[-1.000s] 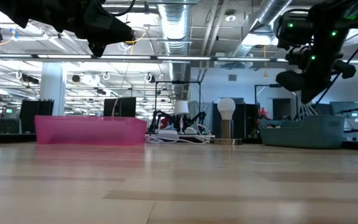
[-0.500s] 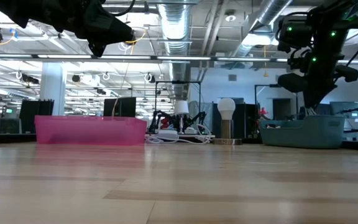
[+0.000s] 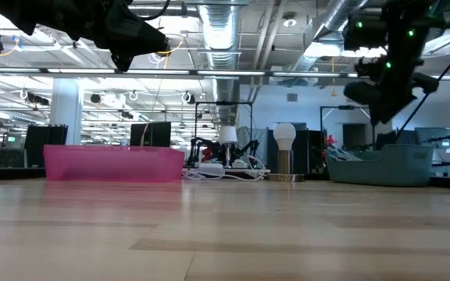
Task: Pick & Place USB Port
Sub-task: Put the light pink charger cable into the blue bin
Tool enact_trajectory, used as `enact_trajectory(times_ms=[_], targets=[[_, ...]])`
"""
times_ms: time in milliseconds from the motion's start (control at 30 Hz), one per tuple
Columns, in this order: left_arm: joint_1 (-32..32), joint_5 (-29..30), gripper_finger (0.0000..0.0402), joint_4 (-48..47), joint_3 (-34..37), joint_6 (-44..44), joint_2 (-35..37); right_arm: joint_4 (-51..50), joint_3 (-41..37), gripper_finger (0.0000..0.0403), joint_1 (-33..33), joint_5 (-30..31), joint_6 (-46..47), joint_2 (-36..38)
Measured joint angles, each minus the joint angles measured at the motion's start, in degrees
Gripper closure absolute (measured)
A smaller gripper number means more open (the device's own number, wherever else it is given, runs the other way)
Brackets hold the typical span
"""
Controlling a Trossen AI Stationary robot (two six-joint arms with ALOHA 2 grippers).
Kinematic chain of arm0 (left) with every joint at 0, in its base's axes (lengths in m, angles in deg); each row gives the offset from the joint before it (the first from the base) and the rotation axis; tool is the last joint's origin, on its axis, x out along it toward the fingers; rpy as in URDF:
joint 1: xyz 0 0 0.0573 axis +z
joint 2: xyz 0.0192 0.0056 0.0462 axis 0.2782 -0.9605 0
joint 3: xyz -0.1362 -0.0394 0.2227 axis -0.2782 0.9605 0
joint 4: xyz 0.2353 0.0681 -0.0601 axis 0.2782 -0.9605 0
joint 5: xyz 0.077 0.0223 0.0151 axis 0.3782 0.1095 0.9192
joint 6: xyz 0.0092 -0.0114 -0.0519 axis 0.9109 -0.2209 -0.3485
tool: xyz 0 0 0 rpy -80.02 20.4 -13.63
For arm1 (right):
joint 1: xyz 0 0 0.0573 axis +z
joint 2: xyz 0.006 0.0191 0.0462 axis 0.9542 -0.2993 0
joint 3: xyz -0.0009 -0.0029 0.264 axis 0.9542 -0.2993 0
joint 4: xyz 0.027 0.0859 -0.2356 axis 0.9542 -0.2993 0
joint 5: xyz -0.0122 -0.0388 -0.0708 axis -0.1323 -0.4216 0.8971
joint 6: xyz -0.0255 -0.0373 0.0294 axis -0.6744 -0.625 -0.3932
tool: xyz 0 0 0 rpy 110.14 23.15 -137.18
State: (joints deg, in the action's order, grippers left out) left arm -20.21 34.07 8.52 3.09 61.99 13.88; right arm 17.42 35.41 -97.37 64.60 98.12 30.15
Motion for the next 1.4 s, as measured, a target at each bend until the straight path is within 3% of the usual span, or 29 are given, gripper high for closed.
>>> enact_trajectory(times_ms=[200, 367, 500, 867, 1133, 1400], targets=[[0.0, 0.01, 0.0307, 0.0, 0.0, 0.01, -0.02, 4.98, 6.1, 0.0283, 4.88, -1.54, -3.59, 0.02], [0.0, 0.0, 0.0307, 0.0, 0.0, 0.02, -0.02, 16.76, 7.06, 0.0288, 12.97, -7.72, -14.63, 0.0], [-0.15, 0.0, 0.0307, -0.04, 0.0, 0.01, -0.02, 20.01, 7.06, 0.0298, 20.98, -11.27, -20.28, 0.0], [-0.15, -0.09, 0.0307, -0.24, 0.0, 0.02, -0.02, 19.72, 7.04, 0.0311, 41.09, -25.03, -17.03, -0.11], [-0.15, -0.02, 0.0307, -0.19, 0.0, 0.02, -0.02, 19.89, 7.02, 0.031, 46.74, -28.59, -16.88, -0.11], [-0.15, 0.02, 0.0307, 0.02, 0.0, 0.02, -0.02, 23.09, 7.02, 0.031, 47.22, -28.53, -16.9, -0.13]])
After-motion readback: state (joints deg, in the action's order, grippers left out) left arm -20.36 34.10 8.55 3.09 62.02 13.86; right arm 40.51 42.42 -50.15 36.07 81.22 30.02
